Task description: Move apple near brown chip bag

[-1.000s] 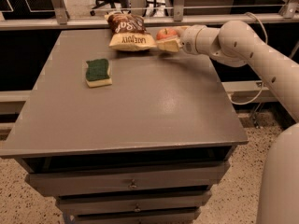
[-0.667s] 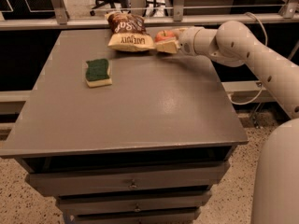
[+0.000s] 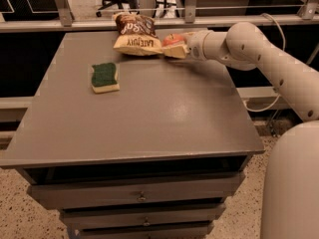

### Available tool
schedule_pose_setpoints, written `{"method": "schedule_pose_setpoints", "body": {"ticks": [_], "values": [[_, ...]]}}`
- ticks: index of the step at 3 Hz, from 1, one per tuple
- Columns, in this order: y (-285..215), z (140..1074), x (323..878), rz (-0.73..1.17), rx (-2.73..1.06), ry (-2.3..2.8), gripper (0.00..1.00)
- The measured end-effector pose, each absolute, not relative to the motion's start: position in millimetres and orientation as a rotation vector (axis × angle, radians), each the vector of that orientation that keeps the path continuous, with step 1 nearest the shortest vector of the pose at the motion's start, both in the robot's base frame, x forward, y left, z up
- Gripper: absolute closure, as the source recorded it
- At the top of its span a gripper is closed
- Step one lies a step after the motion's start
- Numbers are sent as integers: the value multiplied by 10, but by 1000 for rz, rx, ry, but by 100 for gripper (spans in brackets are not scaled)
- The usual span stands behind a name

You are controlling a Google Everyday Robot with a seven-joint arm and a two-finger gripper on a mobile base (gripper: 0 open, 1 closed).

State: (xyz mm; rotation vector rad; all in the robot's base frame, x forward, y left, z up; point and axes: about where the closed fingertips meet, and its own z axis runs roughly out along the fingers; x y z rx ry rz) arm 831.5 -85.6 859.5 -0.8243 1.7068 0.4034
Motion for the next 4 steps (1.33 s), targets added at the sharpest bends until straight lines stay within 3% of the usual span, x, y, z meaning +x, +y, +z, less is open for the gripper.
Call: {"method": "schedule_pose_setpoints", "body": {"ticks": [1, 4], "values": [[-839, 8587, 8309, 418, -822, 1713, 1], [-1249, 8548, 7862, 477, -748, 1725, 0]]}}
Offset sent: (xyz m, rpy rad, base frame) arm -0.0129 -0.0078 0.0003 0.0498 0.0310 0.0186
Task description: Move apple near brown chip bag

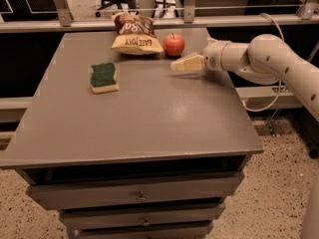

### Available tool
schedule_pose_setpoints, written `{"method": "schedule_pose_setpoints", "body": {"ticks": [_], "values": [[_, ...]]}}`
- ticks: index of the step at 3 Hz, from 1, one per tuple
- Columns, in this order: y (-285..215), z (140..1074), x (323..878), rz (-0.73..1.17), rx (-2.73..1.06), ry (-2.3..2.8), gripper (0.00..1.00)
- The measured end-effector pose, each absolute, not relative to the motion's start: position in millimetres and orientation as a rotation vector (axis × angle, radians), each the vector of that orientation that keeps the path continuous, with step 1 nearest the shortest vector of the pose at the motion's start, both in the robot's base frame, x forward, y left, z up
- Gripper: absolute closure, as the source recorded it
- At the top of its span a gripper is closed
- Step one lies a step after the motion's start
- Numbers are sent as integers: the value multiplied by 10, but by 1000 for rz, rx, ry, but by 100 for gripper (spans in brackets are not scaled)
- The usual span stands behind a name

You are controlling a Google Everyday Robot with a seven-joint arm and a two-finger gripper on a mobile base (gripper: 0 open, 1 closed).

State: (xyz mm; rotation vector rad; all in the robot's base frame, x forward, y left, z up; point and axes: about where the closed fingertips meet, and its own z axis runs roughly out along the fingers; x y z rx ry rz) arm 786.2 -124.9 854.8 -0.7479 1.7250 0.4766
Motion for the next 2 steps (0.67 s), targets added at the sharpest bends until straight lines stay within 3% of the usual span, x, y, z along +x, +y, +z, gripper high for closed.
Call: {"method": "schedule_pose_setpoints", "body": {"ticks": [1, 2], "values": [[-1666, 8536, 7733, 408, -690, 1747, 0], [-1666, 8536, 7733, 408, -690, 1747, 0]]}}
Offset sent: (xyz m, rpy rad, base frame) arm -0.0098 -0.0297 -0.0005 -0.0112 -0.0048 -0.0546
